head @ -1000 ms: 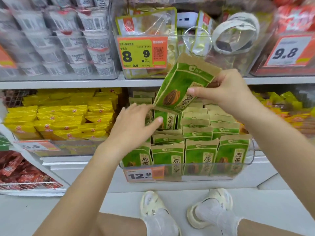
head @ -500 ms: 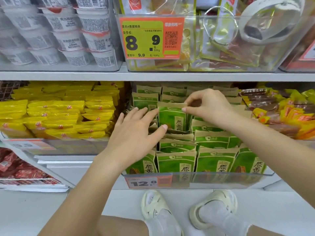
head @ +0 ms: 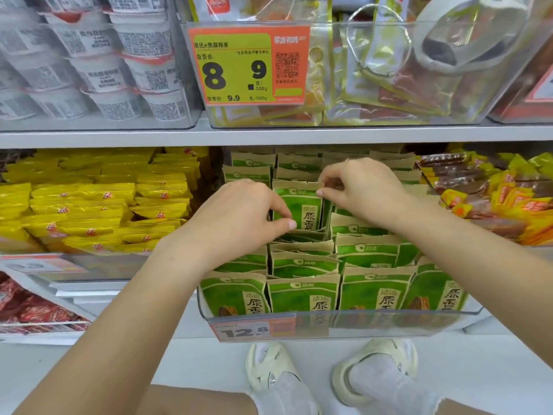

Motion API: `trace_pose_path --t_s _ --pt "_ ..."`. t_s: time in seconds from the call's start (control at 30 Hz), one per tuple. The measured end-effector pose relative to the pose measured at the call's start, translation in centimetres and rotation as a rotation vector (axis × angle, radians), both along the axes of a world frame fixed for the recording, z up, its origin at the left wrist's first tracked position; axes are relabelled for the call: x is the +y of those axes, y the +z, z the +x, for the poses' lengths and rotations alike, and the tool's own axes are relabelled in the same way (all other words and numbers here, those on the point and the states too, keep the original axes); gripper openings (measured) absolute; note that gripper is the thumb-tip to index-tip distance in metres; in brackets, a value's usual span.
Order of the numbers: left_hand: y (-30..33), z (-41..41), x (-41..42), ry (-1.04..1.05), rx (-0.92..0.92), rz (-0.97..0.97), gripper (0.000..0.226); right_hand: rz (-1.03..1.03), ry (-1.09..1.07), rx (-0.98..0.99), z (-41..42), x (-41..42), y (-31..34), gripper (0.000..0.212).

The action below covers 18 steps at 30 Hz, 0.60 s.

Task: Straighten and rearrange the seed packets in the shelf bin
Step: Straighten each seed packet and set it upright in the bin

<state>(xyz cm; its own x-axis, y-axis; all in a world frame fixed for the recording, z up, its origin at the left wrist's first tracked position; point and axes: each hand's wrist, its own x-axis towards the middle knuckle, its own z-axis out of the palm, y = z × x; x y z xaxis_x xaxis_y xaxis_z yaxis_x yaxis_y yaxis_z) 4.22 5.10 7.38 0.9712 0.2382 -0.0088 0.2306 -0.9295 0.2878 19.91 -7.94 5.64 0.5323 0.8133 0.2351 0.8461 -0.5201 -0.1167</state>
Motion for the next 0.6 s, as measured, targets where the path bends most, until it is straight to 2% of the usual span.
trace_pose_path --t_s 0.13,0.2,0.27,0.33,0.47,0.6 --pt "0.3 0.7 -0.4 -0.035 0.097 0.028 0.029 0.003 0.004 -0.034 -0.8 -0.8 0.7 0.039" --pt "0.4 1.0 -0.3 -0.033 0.120 0.052 0.028 0.049 0.064 -0.106 -1.7 -1.5 1.0 0.031" --pt "0.6 1.3 -0.2 -0.035 0.172 0.069 0.030 0.096 0.177 -0.095 -2.8 -2.2 1.1 0.022" --pt "0.7 1.8 -0.3 -0.049 0.220 0.082 0.035 0.040 0.245 -0.038 -3.2 -2.3 1.2 0.024" --pt "0.6 2.8 -0.7 -0.067 0.238 0.093 0.048 -0.110 0.208 0.004 -2.6 -1.9 0.6 0.034" --pt "0.2 3.8 -0.9 -0.043 0.226 0.114 0.033 -0.159 0.127 0.113 -1.8 -1.4 0.9 0.038"
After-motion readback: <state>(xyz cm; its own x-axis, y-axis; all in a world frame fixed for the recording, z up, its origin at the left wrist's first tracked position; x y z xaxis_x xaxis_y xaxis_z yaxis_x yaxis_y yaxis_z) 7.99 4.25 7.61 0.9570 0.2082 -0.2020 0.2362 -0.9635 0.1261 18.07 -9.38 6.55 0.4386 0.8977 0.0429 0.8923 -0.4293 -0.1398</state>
